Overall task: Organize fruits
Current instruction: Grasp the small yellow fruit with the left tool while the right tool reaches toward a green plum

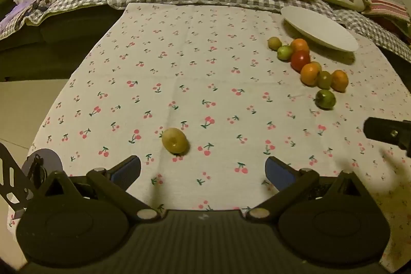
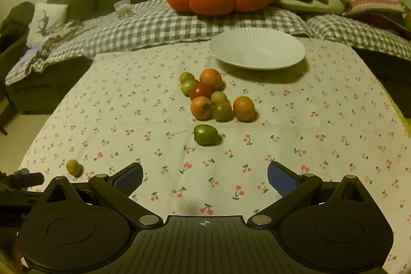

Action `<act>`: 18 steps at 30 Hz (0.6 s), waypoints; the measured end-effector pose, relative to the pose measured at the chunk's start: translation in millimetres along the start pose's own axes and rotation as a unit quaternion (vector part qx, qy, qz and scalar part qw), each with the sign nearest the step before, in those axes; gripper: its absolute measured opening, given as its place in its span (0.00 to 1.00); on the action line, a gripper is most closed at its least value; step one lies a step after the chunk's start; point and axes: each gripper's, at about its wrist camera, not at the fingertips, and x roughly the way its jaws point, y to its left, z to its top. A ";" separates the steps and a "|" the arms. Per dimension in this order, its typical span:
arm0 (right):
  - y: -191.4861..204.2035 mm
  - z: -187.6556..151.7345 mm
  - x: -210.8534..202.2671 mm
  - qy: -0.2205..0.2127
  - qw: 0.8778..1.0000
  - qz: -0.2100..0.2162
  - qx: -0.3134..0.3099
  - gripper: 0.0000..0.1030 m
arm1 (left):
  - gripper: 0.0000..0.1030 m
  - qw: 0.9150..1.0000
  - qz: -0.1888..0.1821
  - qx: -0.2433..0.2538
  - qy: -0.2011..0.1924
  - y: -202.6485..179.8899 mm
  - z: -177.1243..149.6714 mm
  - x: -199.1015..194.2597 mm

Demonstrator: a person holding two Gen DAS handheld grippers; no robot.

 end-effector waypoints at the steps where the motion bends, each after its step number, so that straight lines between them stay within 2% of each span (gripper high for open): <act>1: -0.9 0.4 1.4 0.003 1.000 0.002 0.002 1.00 | 0.99 1.000 0.002 -0.003 0.002 1.8 0.2 2.8; 5: -3.9 3.0 7.4 0.013 1.000 0.004 0.002 1.00 | 0.99 1.000 0.003 -0.016 0.007 10.2 2.7 13.7; 12: -12.1 -1.1 17.9 0.014 1.000 0.001 0.013 1.00 | 0.95 0.998 -0.027 -0.060 0.008 33.8 9.1 24.1; 16: -15.0 -2.1 22.8 0.016 1.000 -0.004 0.018 1.00 | 0.84 0.996 -0.030 -0.077 0.014 41.5 9.9 31.9; 18: -16.5 0.3 23.0 0.024 0.999 -0.001 0.022 1.00 | 0.80 0.998 -0.020 -0.064 0.013 37.2 8.0 35.7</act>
